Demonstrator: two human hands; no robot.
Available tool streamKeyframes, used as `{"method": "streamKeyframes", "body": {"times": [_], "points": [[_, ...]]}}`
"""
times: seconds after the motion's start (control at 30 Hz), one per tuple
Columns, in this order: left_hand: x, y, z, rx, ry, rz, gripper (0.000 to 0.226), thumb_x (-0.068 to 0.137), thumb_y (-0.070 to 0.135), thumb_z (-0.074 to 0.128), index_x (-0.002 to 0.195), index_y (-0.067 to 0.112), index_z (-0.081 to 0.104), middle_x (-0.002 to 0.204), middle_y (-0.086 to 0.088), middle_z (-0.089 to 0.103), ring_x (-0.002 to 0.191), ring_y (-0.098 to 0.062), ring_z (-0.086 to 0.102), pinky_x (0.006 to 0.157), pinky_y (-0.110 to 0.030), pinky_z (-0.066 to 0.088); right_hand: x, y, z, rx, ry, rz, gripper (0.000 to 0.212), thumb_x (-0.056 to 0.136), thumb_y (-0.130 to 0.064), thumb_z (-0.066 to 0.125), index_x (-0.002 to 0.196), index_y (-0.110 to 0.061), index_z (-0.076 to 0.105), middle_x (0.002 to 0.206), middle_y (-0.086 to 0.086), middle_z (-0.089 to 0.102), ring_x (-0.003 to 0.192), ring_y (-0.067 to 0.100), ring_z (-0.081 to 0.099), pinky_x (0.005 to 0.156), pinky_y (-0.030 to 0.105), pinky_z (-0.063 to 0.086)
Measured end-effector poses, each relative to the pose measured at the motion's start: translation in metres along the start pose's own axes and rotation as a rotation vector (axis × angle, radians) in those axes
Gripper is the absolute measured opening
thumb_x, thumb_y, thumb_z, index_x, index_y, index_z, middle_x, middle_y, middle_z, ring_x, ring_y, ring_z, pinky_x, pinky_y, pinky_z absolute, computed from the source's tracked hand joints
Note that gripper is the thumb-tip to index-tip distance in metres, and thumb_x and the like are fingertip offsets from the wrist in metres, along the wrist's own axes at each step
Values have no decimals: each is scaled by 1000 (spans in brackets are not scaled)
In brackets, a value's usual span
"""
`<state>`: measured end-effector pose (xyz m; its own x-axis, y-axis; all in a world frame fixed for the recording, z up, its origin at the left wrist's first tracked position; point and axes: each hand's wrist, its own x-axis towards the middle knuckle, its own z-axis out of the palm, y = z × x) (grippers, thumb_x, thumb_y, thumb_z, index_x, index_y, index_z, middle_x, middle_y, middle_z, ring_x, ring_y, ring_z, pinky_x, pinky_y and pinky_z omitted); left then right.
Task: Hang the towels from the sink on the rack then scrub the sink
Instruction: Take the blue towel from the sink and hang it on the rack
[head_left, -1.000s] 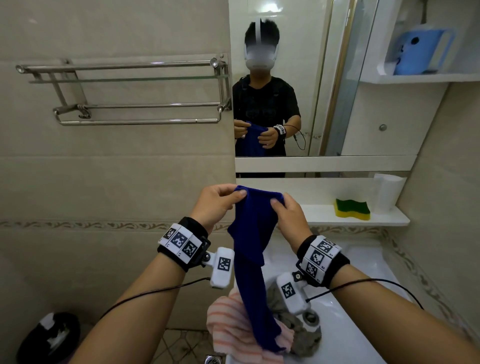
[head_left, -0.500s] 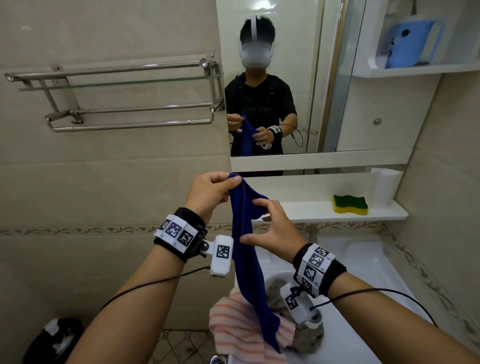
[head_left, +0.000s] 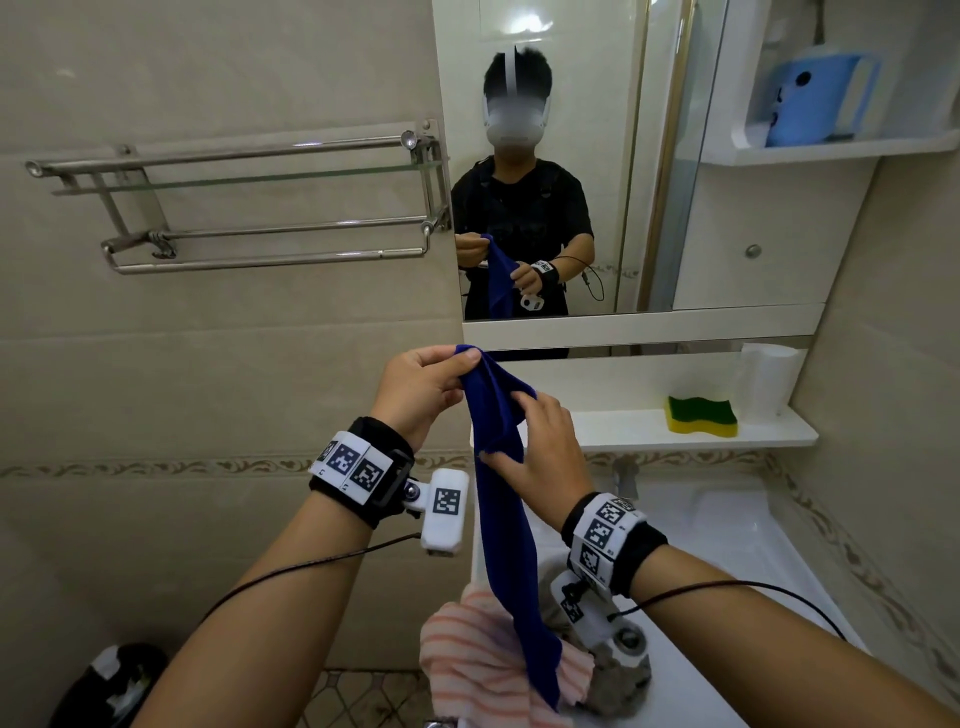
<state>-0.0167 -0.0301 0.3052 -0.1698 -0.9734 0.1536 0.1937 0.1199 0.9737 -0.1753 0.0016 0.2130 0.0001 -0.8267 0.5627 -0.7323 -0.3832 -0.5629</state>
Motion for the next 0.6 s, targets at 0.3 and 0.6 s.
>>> {"method": "streamKeyframes", "body": {"times": [0.3, 0.6], "points": [[-3, 6, -22, 53, 29, 37, 16, 87, 4, 70, 101, 11, 72, 78, 1, 76, 77, -12, 72, 69, -21, 56, 10, 11, -16, 579, 50, 204, 15, 97, -19, 56, 102, -21, 71, 94, 0, 72, 89, 12, 68, 70, 27, 56], [-13, 2, -41, 316, -25, 88, 27, 90, 9, 68, 113, 23, 70, 76, 3, 69, 81, -15, 66, 74, -29, 53, 25, 13, -42, 552, -45, 152, 30, 95, -13, 58, 88, -39, 73, 90, -10, 74, 87, 5, 67, 73, 19, 54]]}}
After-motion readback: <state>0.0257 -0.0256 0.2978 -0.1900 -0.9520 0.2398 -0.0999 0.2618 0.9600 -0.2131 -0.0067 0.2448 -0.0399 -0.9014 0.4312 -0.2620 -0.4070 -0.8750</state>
